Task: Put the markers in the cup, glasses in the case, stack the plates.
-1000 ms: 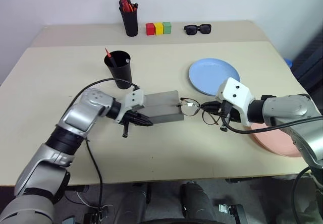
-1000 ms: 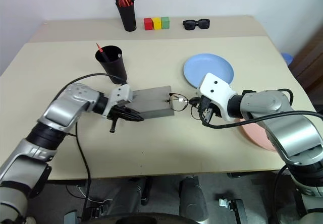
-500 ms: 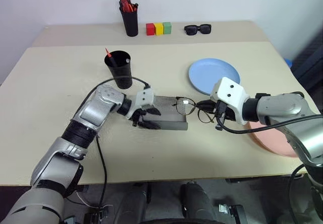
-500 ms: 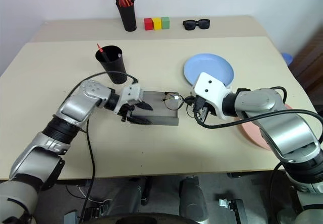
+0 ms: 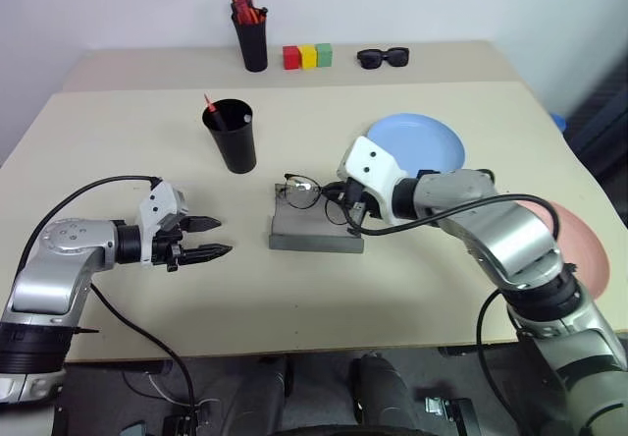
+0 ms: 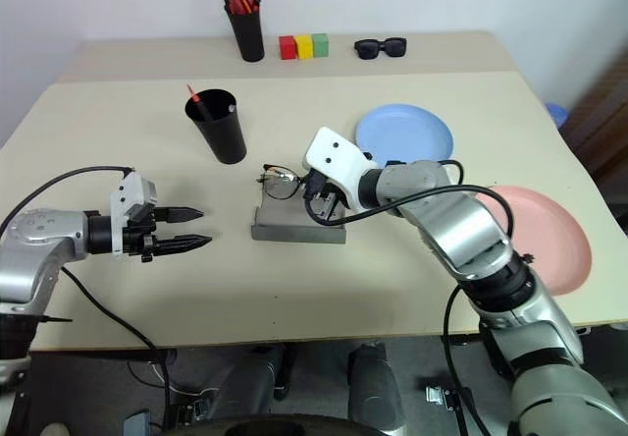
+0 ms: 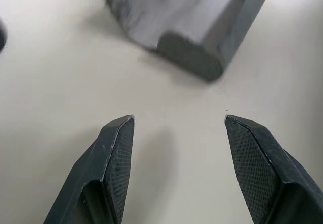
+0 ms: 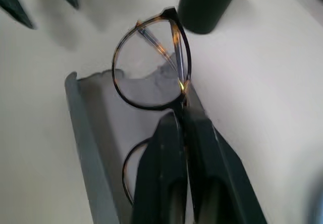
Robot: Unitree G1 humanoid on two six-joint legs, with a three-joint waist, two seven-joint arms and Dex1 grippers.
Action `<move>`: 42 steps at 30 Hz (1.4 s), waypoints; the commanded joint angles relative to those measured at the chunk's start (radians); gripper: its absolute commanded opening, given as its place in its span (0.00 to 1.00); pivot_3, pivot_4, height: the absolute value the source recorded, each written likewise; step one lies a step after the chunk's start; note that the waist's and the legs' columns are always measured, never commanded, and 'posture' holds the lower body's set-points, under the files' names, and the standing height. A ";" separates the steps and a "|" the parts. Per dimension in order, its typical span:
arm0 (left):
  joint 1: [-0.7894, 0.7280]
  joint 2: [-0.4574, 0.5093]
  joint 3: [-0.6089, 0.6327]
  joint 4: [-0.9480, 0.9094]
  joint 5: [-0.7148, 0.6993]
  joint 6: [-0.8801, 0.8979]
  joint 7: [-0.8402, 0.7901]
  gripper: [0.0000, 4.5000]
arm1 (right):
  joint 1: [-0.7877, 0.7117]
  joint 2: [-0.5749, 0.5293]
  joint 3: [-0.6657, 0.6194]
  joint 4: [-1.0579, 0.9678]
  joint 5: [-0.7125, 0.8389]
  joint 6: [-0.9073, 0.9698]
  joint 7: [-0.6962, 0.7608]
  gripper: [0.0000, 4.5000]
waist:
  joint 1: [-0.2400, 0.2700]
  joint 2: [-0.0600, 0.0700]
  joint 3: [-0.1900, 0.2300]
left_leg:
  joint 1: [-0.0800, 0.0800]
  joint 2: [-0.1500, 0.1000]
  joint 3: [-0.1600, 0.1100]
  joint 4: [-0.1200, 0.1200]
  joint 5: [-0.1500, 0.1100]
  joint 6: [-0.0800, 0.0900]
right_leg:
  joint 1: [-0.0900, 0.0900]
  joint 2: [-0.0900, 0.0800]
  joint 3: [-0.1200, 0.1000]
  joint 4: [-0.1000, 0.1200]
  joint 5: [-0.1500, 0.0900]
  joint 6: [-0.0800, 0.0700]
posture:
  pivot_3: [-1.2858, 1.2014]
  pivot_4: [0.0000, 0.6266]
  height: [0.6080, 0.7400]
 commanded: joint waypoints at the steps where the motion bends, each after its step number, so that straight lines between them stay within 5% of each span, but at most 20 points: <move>1: 0.030 -0.001 0.044 -0.088 -0.041 0.005 0.041 0.64 | -0.026 0.029 0.029 0.056 -0.056 -0.031 -0.023 0.00 | 0.005 0.000 0.000 | 0.000 0.000 0.000 0.000 0.000 0.000 | 0.000 0.000 0.000 0.000 0.000 0.000 | 0.52 0.24 1.00; 17: 0.013 -0.014 0.019 -0.116 -0.090 0.036 0.137 0.64 | 0.050 -0.071 0.115 -0.068 -0.146 -0.054 0.077 0.00 | -0.002 0.000 0.000 | 0.000 0.001 0.001 -0.002 0.000 -0.001 | 0.001 0.001 0.000 0.001 0.000 0.000 | 0.52 0.24 1.00; 20: -0.027 -0.039 0.003 -0.104 -0.085 0.030 0.156 0.65 | 0.053 -0.055 0.107 -0.068 -0.153 -0.052 0.070 0.21 | 0.000 0.000 0.000 | 0.000 0.001 0.001 -0.001 0.000 -0.001 | 0.001 0.001 0.000 0.001 0.000 0.000 | 0.52 0.24 1.00; 23: -0.093 -0.090 0.004 -0.093 -0.118 0.067 0.193 0.65 | 0.050 -0.040 0.051 -0.099 -0.118 -0.054 0.078 0.53 | 0.001 0.000 0.000 | 0.000 0.001 0.000 -0.001 0.000 -0.001 | 0.002 0.001 0.000 0.001 0.000 0.000 | 0.52 0.24 1.00; 28: -0.207 -0.166 -0.037 -0.071 -0.178 0.182 0.219 0.65 | 0.065 -0.070 -0.011 -0.154 -0.088 -0.068 0.110 0.53 | 0.000 0.000 0.000 | 0.000 0.000 0.000 -0.001 0.001 -0.001 | 0.002 0.001 0.000 0.001 0.000 0.000 | 0.52 0.24 1.00; 34: -0.451 -0.347 -0.196 0.071 -0.094 0.207 0.315 0.04 | 0.172 -0.163 -0.137 -0.270 -0.032 -0.081 0.159 0.54 | 0.020 -0.001 0.000 | 0.000 0.000 -0.001 0.001 0.001 0.000 | 0.005 0.002 -0.002 0.001 0.001 0.001 | 0.52 0.24 1.00; 42: -0.724 -0.490 -0.393 0.510 0.162 0.063 0.366 0.01 | 0.336 -0.266 -0.284 -0.396 0.008 -0.053 0.148 0.54 | 0.006 -0.001 0.000 | 0.000 -0.002 0.000 0.005 0.001 0.000 | 0.008 0.002 -0.002 0.001 0.002 0.004 | 0.52 0.24 1.00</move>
